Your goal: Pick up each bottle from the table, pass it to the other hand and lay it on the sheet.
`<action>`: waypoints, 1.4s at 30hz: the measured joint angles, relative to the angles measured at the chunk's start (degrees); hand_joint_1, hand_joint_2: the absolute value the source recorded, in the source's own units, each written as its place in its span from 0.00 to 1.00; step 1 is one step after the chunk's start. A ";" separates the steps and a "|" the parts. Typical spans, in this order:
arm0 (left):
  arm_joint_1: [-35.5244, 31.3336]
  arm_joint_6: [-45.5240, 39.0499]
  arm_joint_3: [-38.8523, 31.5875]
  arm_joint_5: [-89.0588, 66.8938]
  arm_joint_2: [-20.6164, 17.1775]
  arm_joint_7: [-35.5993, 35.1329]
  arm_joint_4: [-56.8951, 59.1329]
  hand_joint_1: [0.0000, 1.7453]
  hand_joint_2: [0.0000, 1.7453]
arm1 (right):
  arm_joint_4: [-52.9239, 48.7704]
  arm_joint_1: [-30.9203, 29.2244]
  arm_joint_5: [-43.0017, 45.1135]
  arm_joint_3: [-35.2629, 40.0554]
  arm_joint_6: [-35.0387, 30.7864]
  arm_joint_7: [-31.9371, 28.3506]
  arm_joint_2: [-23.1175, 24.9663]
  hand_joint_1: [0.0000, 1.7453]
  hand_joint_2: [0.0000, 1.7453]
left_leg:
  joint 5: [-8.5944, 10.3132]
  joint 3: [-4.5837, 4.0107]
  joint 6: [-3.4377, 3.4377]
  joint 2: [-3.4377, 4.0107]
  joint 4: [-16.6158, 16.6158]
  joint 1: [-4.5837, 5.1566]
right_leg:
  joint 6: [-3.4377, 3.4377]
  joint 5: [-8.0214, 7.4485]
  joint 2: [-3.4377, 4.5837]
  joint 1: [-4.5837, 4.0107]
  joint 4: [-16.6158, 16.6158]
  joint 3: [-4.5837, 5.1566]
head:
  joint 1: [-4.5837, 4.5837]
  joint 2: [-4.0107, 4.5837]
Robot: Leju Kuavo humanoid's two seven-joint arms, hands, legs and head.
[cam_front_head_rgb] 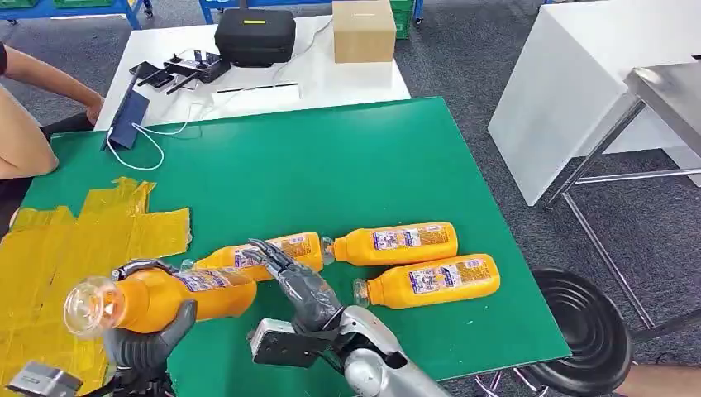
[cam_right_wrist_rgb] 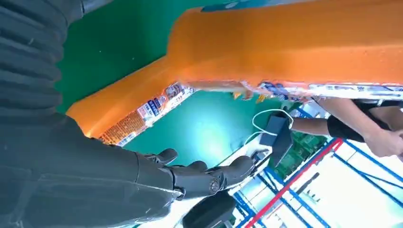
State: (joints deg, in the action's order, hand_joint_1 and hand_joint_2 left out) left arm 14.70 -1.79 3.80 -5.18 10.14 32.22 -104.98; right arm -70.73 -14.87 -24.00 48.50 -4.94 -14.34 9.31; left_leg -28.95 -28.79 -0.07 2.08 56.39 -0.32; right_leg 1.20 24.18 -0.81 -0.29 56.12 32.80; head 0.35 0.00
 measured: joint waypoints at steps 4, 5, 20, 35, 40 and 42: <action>-0.04 -1.41 -0.50 -1.15 0.07 0.48 -0.39 1.00 1.00 | -0.89 0.29 0.00 -0.37 0.00 -0.02 -0.44 0.00 0.00 | 0.00 0.00 0.00 0.00 0.00 0.00 | 0.00 0.00 0.00 0.00 0.00 0.00 | 0.00 0.00; -0.79 -13.57 -2.14 -9.84 0.68 4.01 -1.72 1.00 1.00 | -1.55 0.45 -0.02 -0.59 -0.11 0.00 -0.96 0.00 1.00 | 0.00 -0.01 0.00 -0.02 0.00 0.00 | 0.00 0.00 -0.01 0.00 0.00 0.00 | 0.00 0.00; -9.04 -38.16 -18.28 -84.67 -3.61 -31.55 13.12 1.00 1.00 | 0.13 -4.91 2.91 -1.77 0.87 1.48 -3.78 0.00 1.00 | 0.09 -0.05 0.08 -0.15 0.00 0.04 | 0.01 -0.01 -0.15 0.10 0.07 0.04 | 0.00 0.00; -18.31 -38.66 -0.02 -85.02 -17.42 -45.85 40.78 1.00 1.00 | 3.39 -8.04 3.08 -0.28 2.75 3.06 -2.25 0.00 1.00 | 0.23 -0.13 0.09 -0.37 0.00 0.10 | 0.02 -0.03 -0.38 0.20 0.09 0.01 | 0.00 0.00; -20.91 -38.66 -3.57 -84.65 -16.83 -39.23 44.79 0.00 1.00 | 5.47 -9.40 2.16 0.64 3.23 4.63 -1.29 0.00 1.00 | 0.27 -0.09 0.07 -0.37 0.00 0.10 | 0.01 -0.03 -0.38 0.19 0.15 0.01 | 0.00 0.00; -21.86 -37.98 -4.92 -84.15 -16.28 -36.69 46.19 0.00 1.00 | 7.00 -10.38 1.70 0.94 3.30 5.88 -0.70 0.00 1.00 | 0.33 -0.08 0.02 -0.38 0.00 0.10 | 0.01 -0.03 -0.38 0.19 0.16 0.01 | 0.00 0.00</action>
State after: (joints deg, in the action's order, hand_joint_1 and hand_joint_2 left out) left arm -7.16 -39.78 -1.12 -89.33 -6.14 -4.47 -58.79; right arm -63.73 -25.25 -22.30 49.44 -1.64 -8.46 8.61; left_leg -28.62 -28.87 -0.05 1.71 56.39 -0.22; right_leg 1.21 24.15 -1.19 -0.10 56.28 32.81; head 0.35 0.00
